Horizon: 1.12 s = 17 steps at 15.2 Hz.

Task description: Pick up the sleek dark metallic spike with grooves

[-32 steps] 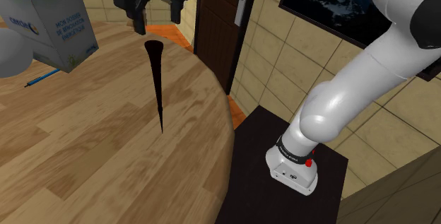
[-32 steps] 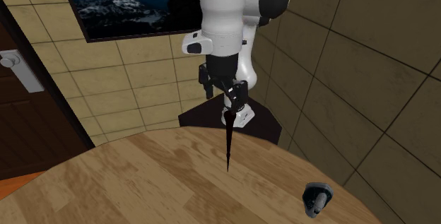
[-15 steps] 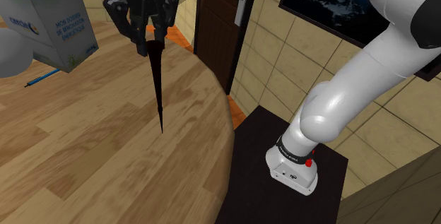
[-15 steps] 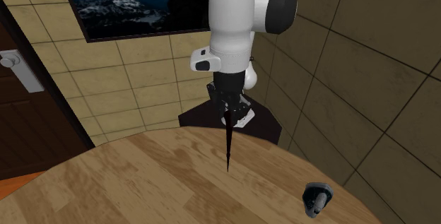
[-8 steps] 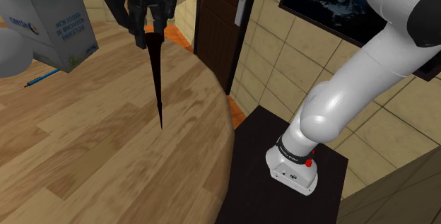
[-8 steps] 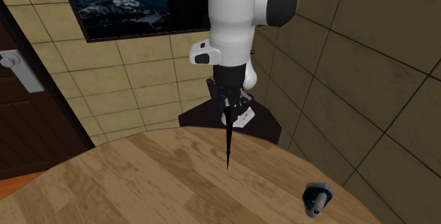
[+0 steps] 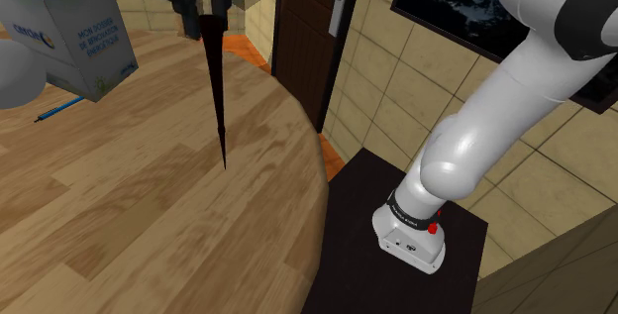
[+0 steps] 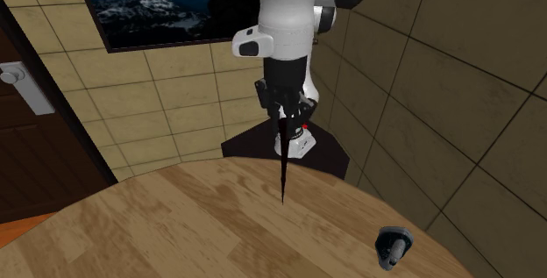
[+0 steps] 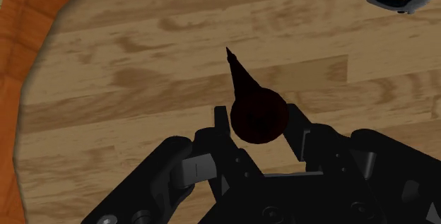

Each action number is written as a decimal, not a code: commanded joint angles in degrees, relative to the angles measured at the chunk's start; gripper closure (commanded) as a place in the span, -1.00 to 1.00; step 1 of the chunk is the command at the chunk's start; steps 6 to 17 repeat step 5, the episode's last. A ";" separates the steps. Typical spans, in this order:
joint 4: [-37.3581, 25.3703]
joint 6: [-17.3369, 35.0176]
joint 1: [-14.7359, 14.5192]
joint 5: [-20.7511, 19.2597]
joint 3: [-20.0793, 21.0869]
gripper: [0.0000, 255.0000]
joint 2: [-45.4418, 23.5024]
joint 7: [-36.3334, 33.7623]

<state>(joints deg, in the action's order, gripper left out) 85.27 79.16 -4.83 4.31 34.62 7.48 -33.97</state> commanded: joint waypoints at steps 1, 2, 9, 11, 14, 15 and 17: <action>-2.54 -1.82 -0.07 -0.45 0.27 1.00 -0.87 -0.43; -3.94 -2.73 -0.13 -0.76 0.46 1.00 -1.46 -0.70; -5.59 -3.78 -0.22 -1.15 0.68 1.00 -2.17 -1.02; -5.59 -3.78 -0.22 -1.15 0.68 1.00 -2.17 -1.02; -5.59 -3.78 -0.22 -1.15 0.68 1.00 -2.17 -1.02; -5.59 -3.78 -0.22 -1.15 0.68 1.00 -2.17 -1.02; -5.59 -3.78 -0.22 -1.15 0.68 1.00 -2.17 -1.02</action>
